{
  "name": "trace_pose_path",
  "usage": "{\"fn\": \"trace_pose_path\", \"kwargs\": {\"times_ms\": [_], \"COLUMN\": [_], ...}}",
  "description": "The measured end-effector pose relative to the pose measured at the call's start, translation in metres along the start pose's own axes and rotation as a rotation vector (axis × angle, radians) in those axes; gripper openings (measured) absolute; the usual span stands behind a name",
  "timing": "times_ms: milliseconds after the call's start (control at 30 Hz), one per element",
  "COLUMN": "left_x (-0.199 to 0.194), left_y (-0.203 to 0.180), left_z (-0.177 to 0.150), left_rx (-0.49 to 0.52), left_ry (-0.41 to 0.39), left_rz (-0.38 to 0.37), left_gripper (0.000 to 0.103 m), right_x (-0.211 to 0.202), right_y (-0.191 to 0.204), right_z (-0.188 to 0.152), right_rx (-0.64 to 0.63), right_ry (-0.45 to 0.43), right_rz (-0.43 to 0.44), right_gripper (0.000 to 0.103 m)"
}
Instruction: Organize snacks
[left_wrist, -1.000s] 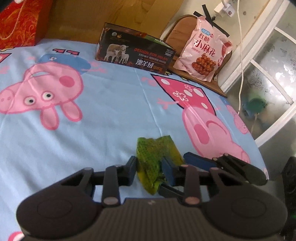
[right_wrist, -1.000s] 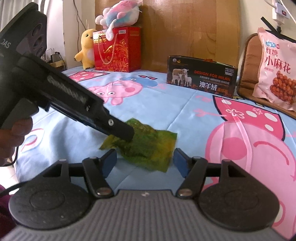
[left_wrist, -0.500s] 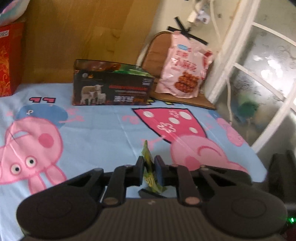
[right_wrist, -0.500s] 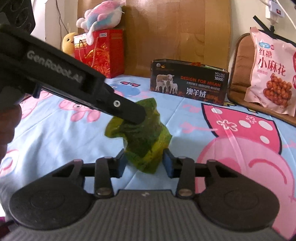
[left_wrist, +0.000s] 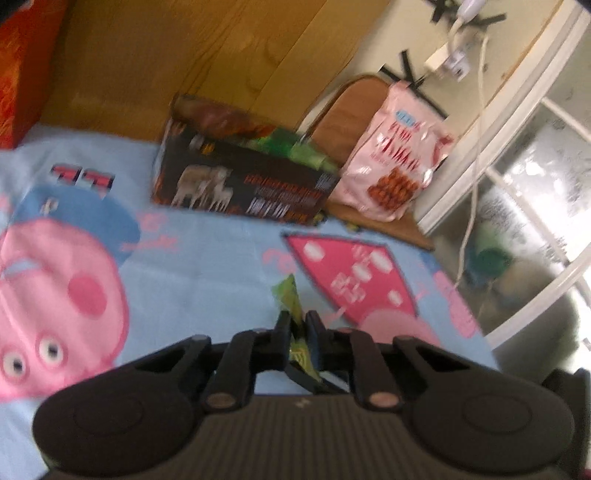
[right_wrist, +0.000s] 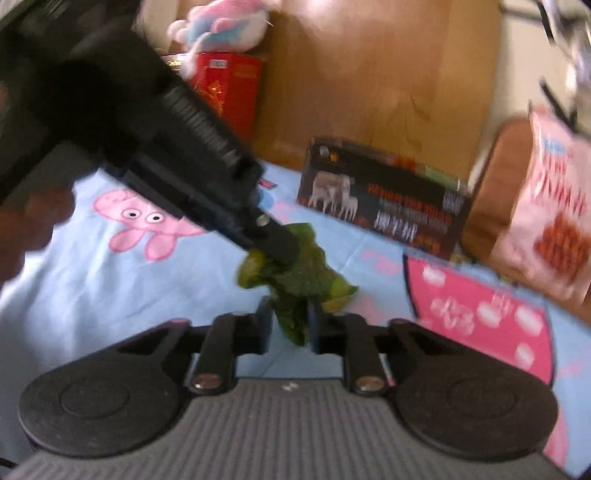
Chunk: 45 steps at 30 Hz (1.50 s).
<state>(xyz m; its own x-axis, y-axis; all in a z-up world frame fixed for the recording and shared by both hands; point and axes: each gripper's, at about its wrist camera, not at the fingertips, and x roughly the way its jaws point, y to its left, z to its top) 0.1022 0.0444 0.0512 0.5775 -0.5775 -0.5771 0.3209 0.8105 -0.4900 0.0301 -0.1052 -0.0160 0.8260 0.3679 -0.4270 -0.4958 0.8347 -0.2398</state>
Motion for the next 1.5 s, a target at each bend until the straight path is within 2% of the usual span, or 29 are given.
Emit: {"fn": "trace_pose_path", "kwargs": {"times_ms": [233, 400, 467, 533, 600, 633, 733, 800, 867, 1000, 1067, 1167, 1200, 1267, 1367, 1500], "left_x": [-0.012, 0.012, 0.035, 0.059, 0.068, 0.068, 0.063, 0.055, 0.048, 0.034, 0.027, 0.02, 0.019, 0.017, 0.01, 0.003], "left_y": [-0.017, -0.009, 0.002, 0.015, 0.021, 0.022, 0.02, 0.016, 0.009, -0.008, -0.016, -0.025, -0.028, -0.033, -0.039, -0.045], "left_z": [0.067, 0.118, 0.132, 0.137, 0.132, 0.127, 0.117, 0.108, 0.097, 0.067, 0.048, 0.022, 0.014, -0.001, -0.024, -0.048], "left_rx": [0.101, 0.14, 0.136, 0.131, 0.138, 0.144, 0.148, 0.15, 0.155, 0.177, 0.193, 0.202, 0.203, 0.208, 0.216, 0.213], "left_ry": [-0.143, -0.213, -0.207, -0.179, -0.175, -0.182, -0.194, -0.205, -0.209, -0.188, -0.167, -0.131, -0.118, -0.095, -0.078, -0.062], "left_rz": [-0.024, 0.029, 0.095, 0.227, 0.301, 0.314, 0.357, 0.372, 0.395, 0.419, 0.431, 0.453, 0.462, 0.481, 0.507, 0.533], "left_gripper": [0.01, 0.011, 0.016, 0.017, 0.017, 0.018, 0.017, 0.019, 0.026, 0.029, 0.035, 0.047, 0.048, 0.052, 0.058, 0.062], "right_x": [0.01, 0.053, 0.083, 0.111, 0.118, 0.112, 0.091, 0.074, 0.056, 0.016, -0.001, -0.012, -0.017, -0.025, -0.04, -0.055], "right_y": [-0.022, -0.042, -0.05, -0.055, -0.065, -0.07, -0.084, -0.093, -0.096, -0.104, -0.102, -0.092, -0.088, -0.084, -0.074, -0.062], "right_z": [0.041, 0.077, 0.085, 0.088, 0.09, 0.089, 0.083, 0.075, 0.065, 0.037, 0.02, 0.0, -0.006, -0.016, -0.026, -0.033], "right_rx": [-0.068, -0.133, -0.149, -0.159, -0.072, -0.018, 0.119, 0.202, 0.269, 0.455, 0.536, 0.602, 0.625, 0.682, 0.722, 0.734], "right_ry": [-0.168, -0.235, -0.227, -0.173, -0.146, -0.155, -0.148, -0.142, -0.131, -0.096, -0.065, -0.017, -0.001, 0.028, 0.049, 0.043], "right_rz": [-0.124, -0.219, -0.257, -0.281, -0.212, -0.182, -0.083, -0.05, -0.04, -0.003, 0.01, 0.026, 0.03, 0.043, 0.046, 0.039], "right_gripper": [0.015, 0.015, 0.015, 0.016, 0.018, 0.022, 0.022, 0.022, 0.022, 0.028, 0.03, 0.032, 0.032, 0.044, 0.05, 0.054]}}
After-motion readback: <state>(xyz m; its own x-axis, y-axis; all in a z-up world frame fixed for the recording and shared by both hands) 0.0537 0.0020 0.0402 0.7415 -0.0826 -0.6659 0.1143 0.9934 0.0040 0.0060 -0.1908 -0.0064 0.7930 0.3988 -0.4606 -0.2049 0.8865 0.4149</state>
